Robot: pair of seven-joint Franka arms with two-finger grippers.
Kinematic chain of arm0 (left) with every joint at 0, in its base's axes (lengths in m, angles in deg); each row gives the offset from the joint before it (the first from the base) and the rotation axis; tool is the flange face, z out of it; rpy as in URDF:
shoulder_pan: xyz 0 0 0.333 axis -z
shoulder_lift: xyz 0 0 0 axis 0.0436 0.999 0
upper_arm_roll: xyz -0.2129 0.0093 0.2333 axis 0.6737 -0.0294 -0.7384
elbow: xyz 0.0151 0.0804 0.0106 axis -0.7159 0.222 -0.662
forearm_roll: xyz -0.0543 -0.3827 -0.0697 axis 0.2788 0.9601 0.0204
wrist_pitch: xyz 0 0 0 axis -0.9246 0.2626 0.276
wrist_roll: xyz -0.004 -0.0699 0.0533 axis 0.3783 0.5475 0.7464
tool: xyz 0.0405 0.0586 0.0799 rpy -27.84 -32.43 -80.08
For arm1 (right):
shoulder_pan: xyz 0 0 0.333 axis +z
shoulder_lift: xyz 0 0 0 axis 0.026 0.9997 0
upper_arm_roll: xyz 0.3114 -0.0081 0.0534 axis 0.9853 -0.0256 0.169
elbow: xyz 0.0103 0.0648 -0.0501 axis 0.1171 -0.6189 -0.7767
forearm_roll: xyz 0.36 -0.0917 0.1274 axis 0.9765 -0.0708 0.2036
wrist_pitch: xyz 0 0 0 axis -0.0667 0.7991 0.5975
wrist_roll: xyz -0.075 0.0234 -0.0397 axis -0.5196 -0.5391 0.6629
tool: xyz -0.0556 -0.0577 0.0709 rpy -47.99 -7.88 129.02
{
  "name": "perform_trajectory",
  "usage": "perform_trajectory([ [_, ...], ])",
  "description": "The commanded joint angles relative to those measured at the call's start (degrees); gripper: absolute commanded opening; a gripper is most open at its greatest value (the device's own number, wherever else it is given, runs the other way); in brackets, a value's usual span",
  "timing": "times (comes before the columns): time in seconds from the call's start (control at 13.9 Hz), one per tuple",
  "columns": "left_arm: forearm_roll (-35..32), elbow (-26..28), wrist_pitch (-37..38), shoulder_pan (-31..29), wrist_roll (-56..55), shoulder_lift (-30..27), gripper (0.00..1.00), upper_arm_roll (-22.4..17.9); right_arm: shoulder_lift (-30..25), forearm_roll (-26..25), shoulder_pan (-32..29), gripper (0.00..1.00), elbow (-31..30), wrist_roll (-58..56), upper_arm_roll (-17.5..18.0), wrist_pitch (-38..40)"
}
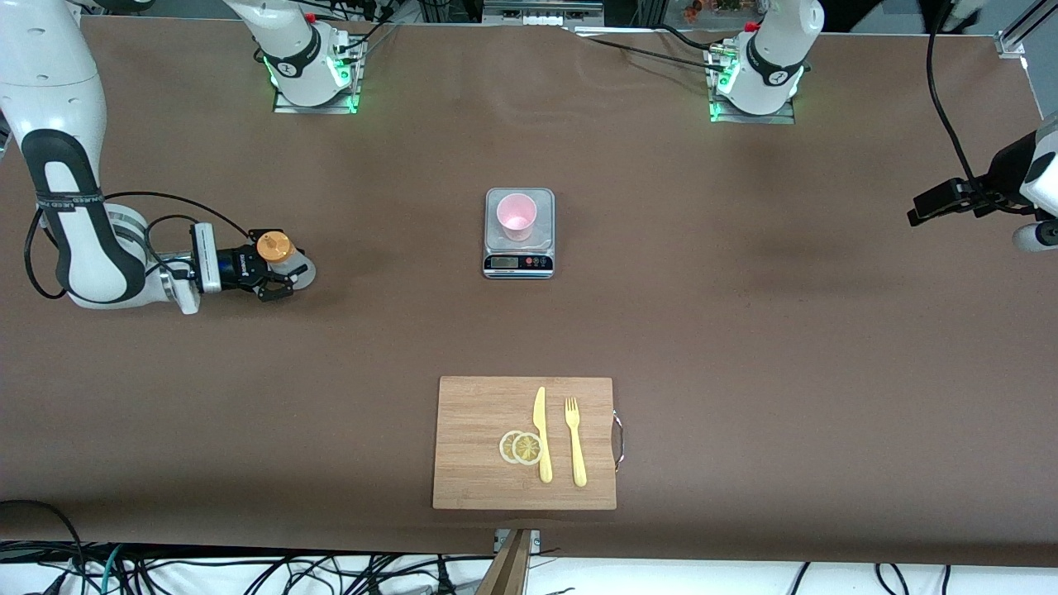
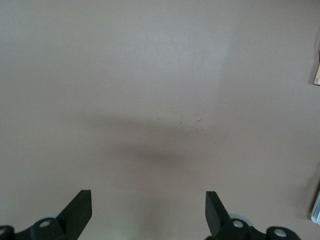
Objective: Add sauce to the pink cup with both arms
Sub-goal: 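Lower the bottle upright onto the table and open the right gripper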
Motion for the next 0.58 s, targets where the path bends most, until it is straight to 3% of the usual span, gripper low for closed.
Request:
perform_trajectory([
  [0.0,1.86,-0.18,-0.13,0.07,-0.26,-0.01,1.00,-0.02,0.88,1.45,-2.31,0.00,-0.97,-2.62,0.87,2.21],
  [0.5,1.86,-0.18,-0.31,0.07,-0.26,0.08,1.00,-0.02,2.03,1.36,-3.63,0.00,-3.61,-6.05,0.96,2.66],
])
